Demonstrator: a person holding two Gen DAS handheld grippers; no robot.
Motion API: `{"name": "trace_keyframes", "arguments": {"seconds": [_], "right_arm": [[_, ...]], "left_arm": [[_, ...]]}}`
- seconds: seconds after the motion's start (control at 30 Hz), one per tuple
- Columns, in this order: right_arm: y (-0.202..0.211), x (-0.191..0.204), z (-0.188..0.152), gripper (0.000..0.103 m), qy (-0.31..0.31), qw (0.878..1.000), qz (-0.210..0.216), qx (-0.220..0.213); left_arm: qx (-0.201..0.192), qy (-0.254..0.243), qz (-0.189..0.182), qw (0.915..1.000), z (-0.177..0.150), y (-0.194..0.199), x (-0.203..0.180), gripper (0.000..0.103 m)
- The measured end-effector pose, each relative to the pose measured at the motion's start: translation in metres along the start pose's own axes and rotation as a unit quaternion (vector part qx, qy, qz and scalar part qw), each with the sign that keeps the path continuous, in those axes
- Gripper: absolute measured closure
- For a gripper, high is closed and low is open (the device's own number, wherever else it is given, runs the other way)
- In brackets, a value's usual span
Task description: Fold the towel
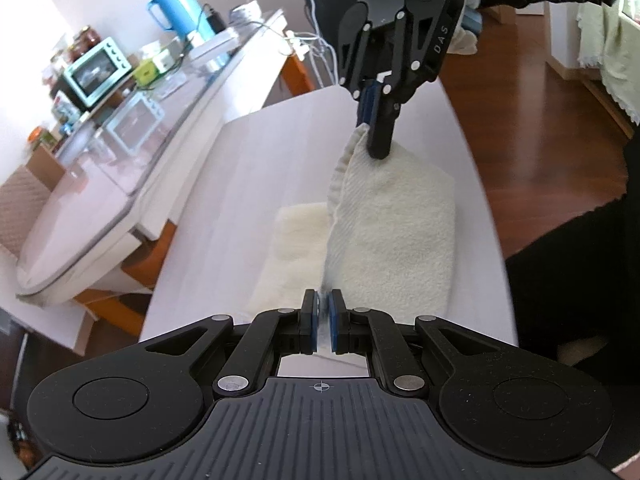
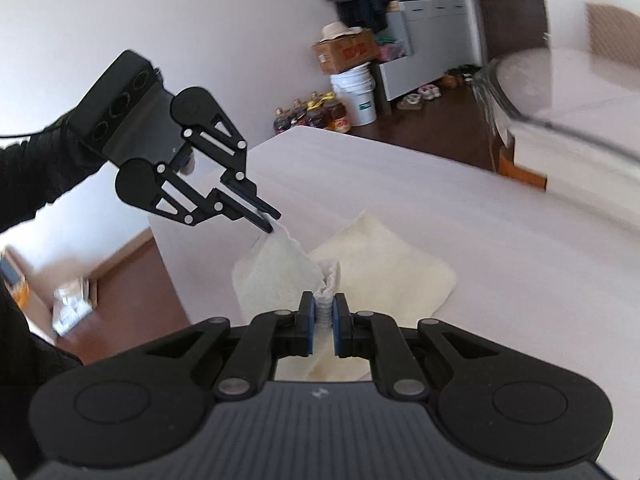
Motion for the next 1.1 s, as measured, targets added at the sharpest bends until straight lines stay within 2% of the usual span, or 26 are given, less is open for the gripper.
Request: {"name": "trace_keyframes", "arguments": {"seconds": [0.1, 0.13, 0.23, 0.33, 0.5, 0.57, 0.77, 0.93, 1.03, 1.1], "right_arm": [[0.003, 0.009, 0.02, 0.093, 0.051, 0.998, 0.037, -0.027], [0.0, 0.004, 0.021, 0.093, 0.051, 0.998, 0.037, -0.025], [-0.012, -0.016, 0.016, 0.093, 0.036, 0.999, 0.023, -0.011], [-0.036, -0.046, -0.007, 0.093, 0.002, 1.0, -0.002, 0.026], [-0.051, -0.065, -0.029, 0.093, -0.029, 0.998, -0.026, 0.052], [-0.053, -0.067, -0.029, 0.093, -0.036, 0.998, -0.026, 0.05], [-0.046, -0.065, -0.031, 0.092, -0.035, 0.997, -0.04, 0.05], [-0.038, -0.058, -0.025, 0.092, -0.034, 0.998, -0.043, 0.039], [-0.03, -0.048, -0.018, 0.092, -0.016, 0.999, -0.039, 0.018], [-0.025, -0.037, -0.01, 0.092, 0.006, 0.999, -0.034, 0.006]], "left_arm": [[-0.008, 0.011, 0.01, 0.9999, 0.002, 0.002, 0.012, 0.097], [-0.009, 0.018, 0.013, 0.9997, 0.002, 0.001, 0.016, 0.097], [-0.001, 0.027, 0.014, 0.9995, -0.003, -0.01, 0.023, 0.096], [0.014, 0.029, 0.01, 0.9994, -0.01, -0.027, 0.027, 0.094], [0.022, 0.038, 0.013, 0.999, -0.015, -0.043, 0.035, 0.093], [0.024, 0.042, 0.012, 0.9987, -0.018, -0.049, 0.038, 0.092], [0.035, 0.034, 0.01, 0.9987, -0.025, -0.06, 0.036, 0.092], [0.022, 0.047, 0.008, 0.9986, -0.026, -0.057, 0.039, 0.092], [0.011, 0.047, 0.003, 0.9988, -0.022, -0.054, 0.039, 0.087], [0.003, 0.042, -0.003, 0.9991, -0.018, -0.053, 0.037, 0.08]]}}
Point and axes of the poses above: each gripper's, at about its wrist camera, not at the fingertips, and y roughly against the way its jaws point, x to its left, z to its top, the point moved 10 cm from there along -y, roughly the way its jaws point
